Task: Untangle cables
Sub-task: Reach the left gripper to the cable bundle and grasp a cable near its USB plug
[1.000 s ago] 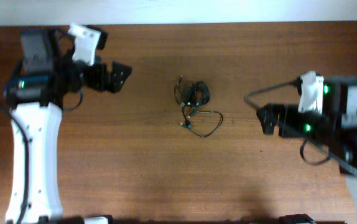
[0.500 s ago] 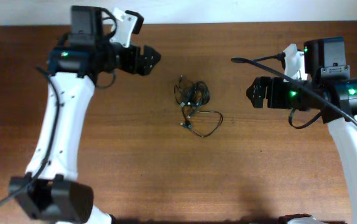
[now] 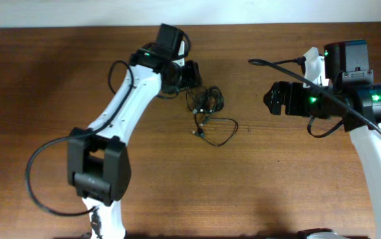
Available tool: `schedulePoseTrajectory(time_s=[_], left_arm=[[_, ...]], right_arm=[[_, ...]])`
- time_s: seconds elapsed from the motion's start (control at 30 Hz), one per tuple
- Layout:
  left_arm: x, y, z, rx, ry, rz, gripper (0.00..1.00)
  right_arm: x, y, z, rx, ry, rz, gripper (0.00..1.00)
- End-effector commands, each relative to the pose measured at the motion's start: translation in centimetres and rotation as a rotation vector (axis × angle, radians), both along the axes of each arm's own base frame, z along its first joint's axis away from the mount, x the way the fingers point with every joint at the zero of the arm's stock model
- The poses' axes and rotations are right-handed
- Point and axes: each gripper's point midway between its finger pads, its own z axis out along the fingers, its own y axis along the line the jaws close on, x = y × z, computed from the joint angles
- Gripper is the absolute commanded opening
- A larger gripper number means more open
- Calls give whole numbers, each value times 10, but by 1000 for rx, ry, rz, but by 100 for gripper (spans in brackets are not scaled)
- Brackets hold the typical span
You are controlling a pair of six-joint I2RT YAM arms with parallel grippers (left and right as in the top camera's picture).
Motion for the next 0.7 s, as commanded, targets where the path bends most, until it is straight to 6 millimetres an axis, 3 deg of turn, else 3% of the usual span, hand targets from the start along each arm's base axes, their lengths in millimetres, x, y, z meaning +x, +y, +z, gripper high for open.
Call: schedulePoseTrajectory(time_s=[0.0, 0.13, 0.37, 0.57, 0.67], left_arm=[[6, 0, -25, 70, 33, 120, 54], [7, 0, -47, 137, 52, 183, 52], [12, -16, -74, 138, 52, 165, 44], [19, -22, -92, 132, 44, 161, 42], [17, -22, -104, 143, 66, 158, 31]], right_arm=[[1, 3, 7, 10, -18, 1, 96], [2, 3, 3, 8, 0, 1, 96], [6, 3, -16, 1, 72, 1, 96], [7, 3, -20, 0, 83, 1, 96], [7, 3, -19, 0, 81, 1, 96]])
